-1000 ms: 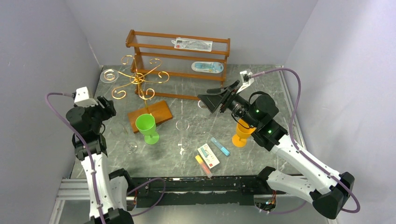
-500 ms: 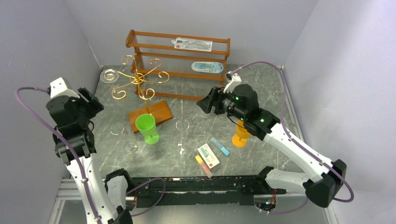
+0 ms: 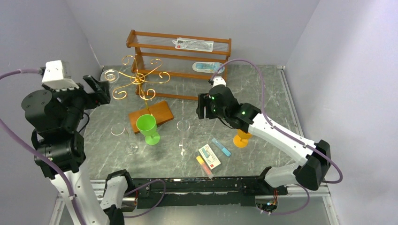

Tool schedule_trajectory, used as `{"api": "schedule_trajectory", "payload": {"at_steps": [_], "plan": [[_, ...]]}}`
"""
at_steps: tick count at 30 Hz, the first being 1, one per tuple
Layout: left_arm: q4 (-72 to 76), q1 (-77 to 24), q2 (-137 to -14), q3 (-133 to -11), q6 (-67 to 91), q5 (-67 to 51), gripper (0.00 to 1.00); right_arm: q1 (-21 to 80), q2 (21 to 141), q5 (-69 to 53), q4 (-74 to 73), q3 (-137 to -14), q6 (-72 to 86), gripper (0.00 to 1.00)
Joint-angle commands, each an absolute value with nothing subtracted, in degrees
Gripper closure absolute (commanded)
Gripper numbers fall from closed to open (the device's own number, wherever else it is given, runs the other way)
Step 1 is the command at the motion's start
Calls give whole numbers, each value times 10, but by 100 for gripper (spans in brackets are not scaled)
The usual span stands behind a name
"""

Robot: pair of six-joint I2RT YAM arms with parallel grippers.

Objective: Place the wine glass upside down on the wine glass rack

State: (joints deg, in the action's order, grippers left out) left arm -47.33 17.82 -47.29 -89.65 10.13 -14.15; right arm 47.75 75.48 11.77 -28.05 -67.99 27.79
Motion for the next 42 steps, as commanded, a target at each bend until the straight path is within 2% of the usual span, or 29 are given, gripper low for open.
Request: {"api": "schedule_trajectory", "payload": {"at_steps": [1, 4, 9, 16, 21, 27, 30, 37, 42], "plan": [[-442, 139, -504, -911, 65, -308, 8, 479, 799, 184, -290, -728, 248, 34], [-390, 90, -514, -901, 77, -361, 10, 479, 829, 177, -280, -753, 236, 36], [-399, -22, -552, -932, 63, -355, 12, 479, 877, 182, -284, -774, 232, 40], [-318, -38, -534, -880, 96, -379, 12, 479, 912, 196, -283, -765, 220, 53], [-236, -38, -530, -839, 160, -415, 12, 479, 919, 182, -292, -778, 205, 70], [26, -38, -532, -740, 359, -547, 12, 479, 907, 177, -291, -773, 204, 92], [71, -38, -542, -742, 401, -549, 13, 479, 875, 181, -271, -754, 207, 100], [177, -45, -565, -700, 541, -496, 13, 479, 745, 168, -140, -664, 209, 100], [141, -88, -577, -711, 537, -409, 9, 479, 639, 150, -11, -594, 203, 100]]}}
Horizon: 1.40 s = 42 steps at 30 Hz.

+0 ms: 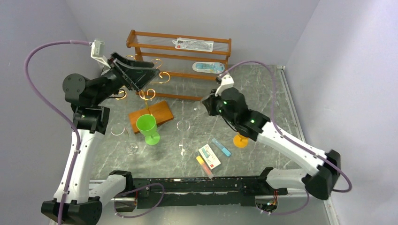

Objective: Place the wine glass upside down on the wine glass rack

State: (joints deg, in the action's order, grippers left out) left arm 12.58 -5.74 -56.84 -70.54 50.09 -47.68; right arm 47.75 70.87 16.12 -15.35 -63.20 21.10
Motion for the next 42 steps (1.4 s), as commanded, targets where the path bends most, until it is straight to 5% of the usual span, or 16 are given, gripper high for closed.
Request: {"api": "schedule_trajectory", "payload": {"at_steps": [1, 11, 22, 34, 42], "plan": [[136, -99, -579, -713, 536, -391, 8, 479, 617, 150, 15, -579, 203, 100], [178, -239, -625, -698, 584, -260, 9, 479, 440, 235, 227, -475, 218, 100], [280, -424, -684, -671, 642, -50, 12, 479, 389, 264, 316, -474, 255, 100], [376, -480, -786, -718, 726, 29, 10, 479, 380, 205, 379, -475, 277, 100], [370, -495, -821, -783, 701, 62, 21, 479, 385, 141, 390, -480, 282, 100]]}}
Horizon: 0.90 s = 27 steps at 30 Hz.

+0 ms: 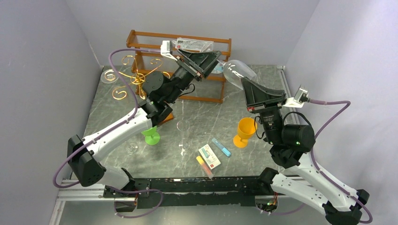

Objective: Place the wine glass upside down on the wine glass rack

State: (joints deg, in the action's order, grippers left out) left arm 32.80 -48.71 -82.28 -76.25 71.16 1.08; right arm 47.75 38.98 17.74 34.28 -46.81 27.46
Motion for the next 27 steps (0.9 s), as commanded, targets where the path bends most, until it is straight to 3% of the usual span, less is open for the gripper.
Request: {"api": "schedule_trajectory", "payload": {"at_steps": [1, 8, 19, 21, 27], "plan": [[378, -495, -819, -778, 702, 74, 23, 479, 384, 141, 390, -480, 282, 100], [422, -497, -809, -760, 702, 124, 47, 479, 381, 132, 389, -469, 293, 100], [438, -499, -778, -745, 618, 182, 82, 479, 403, 18, 376, -482, 290, 100], [453, -499, -764, -736, 593, 189, 94, 479, 405, 12, 368, -482, 295, 100], [439, -498, -746, -748, 519, 178, 95, 479, 404, 21, 359, -469, 310, 98]]}}
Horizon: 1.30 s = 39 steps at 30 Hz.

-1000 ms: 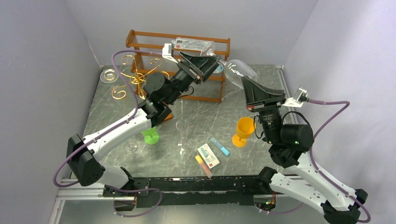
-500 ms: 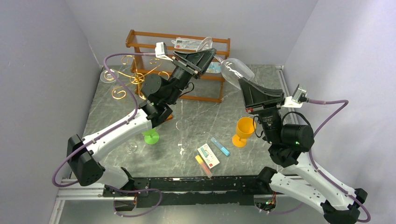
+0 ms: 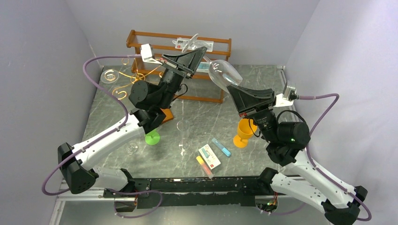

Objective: Place the wine glass upside down on the wine glass rack

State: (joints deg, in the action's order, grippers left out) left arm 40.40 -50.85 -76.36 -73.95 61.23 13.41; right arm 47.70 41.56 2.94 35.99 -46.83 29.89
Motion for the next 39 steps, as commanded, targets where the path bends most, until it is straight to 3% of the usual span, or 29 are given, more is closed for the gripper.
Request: {"api": "schedule_trajectory", "payload": {"at_steps": [1, 9, 15, 18, 24, 31, 33, 39], "plan": [[442, -499, -744, -747, 506, 177, 95, 479, 404, 25, 355, -470, 310, 94], [404, -499, -734, -777, 383, 142, 95, 479, 405, 44, 301, -475, 319, 47], [243, -499, -708, -821, 212, 105, 95, 479, 396, 71, 214, -477, 315, 20], [182, -499, -694, -831, 152, 30, 95, 479, 390, 82, 160, -485, 296, 12], [135, -498, -675, -808, 133, -174, 95, 479, 403, 35, 84, -540, 239, 10], [196, -498, -651, -743, 163, -324, 95, 479, 446, -167, 41, -601, 169, 12], [201, -499, -645, -733, 163, -353, 95, 479, 450, -191, 45, -603, 177, 15], [258, -499, -641, -704, 199, -397, 95, 479, 477, -244, 52, -604, 190, 44]]}}
